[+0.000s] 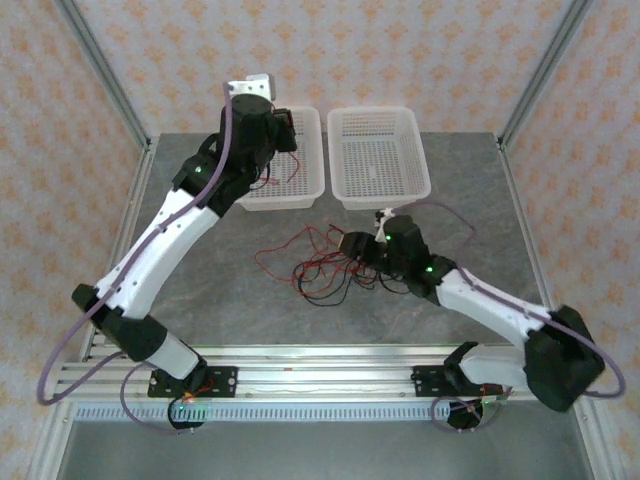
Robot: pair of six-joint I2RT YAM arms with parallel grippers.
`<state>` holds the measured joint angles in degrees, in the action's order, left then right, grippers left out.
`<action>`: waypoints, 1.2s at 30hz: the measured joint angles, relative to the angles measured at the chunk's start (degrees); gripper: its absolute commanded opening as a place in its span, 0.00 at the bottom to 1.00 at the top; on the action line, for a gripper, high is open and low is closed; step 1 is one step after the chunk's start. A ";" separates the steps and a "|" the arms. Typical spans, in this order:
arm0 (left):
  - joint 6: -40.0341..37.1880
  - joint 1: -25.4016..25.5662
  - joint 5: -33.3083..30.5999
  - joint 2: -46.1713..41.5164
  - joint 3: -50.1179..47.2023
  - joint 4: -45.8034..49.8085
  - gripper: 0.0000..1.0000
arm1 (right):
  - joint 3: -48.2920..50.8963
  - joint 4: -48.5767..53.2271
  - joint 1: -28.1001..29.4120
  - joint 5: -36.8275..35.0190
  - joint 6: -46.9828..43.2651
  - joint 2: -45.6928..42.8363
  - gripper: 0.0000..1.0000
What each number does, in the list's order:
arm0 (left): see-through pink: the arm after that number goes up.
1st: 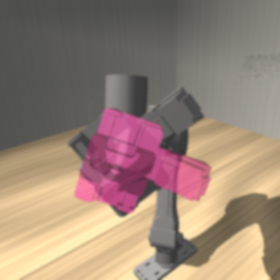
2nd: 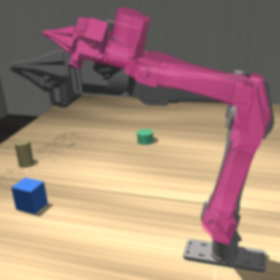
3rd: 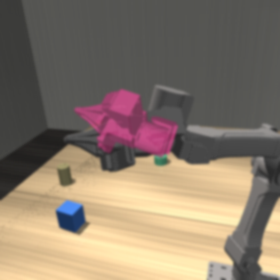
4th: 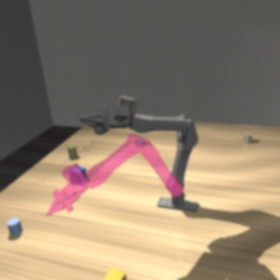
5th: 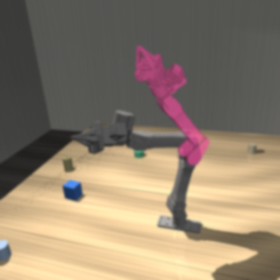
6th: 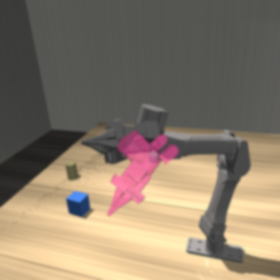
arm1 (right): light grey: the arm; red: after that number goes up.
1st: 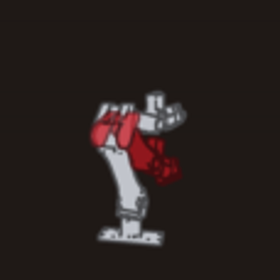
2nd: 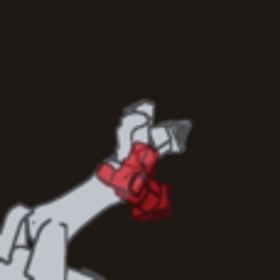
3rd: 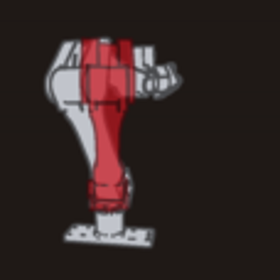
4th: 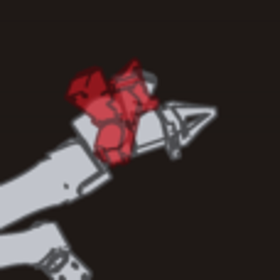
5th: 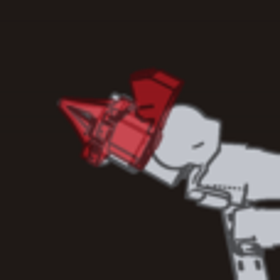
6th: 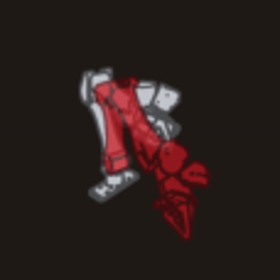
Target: Untangle the cables
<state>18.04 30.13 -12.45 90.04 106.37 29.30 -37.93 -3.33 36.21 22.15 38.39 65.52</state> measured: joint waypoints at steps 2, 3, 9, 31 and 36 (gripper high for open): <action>-0.50 -1.97 -0.04 3.19 1.66 -0.13 0.00 | 0.50 2.08 0.02 -1.49 -0.63 -4.09 0.48; -0.76 -2.89 -0.04 4.90 2.49 -0.33 0.00 | 1.01 3.17 0.02 -2.08 -0.87 -6.05 0.48; -1.77 -7.85 0.48 14.62 5.33 -3.41 0.00 | 4.28 10.80 0.02 -5.29 -1.20 -15.21 0.48; -0.55 -11.39 10.38 39.63 4.44 -11.02 0.63 | 4.83 18.84 0.02 -10.86 -1.66 -17.25 0.50; -1.33 -11.39 10.36 39.08 4.68 -9.07 0.63 | 4.70 21.09 0.02 -13.00 -1.88 -15.74 0.52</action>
<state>16.71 18.74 -2.09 129.12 111.04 20.23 -33.23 17.76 36.23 9.15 36.51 49.78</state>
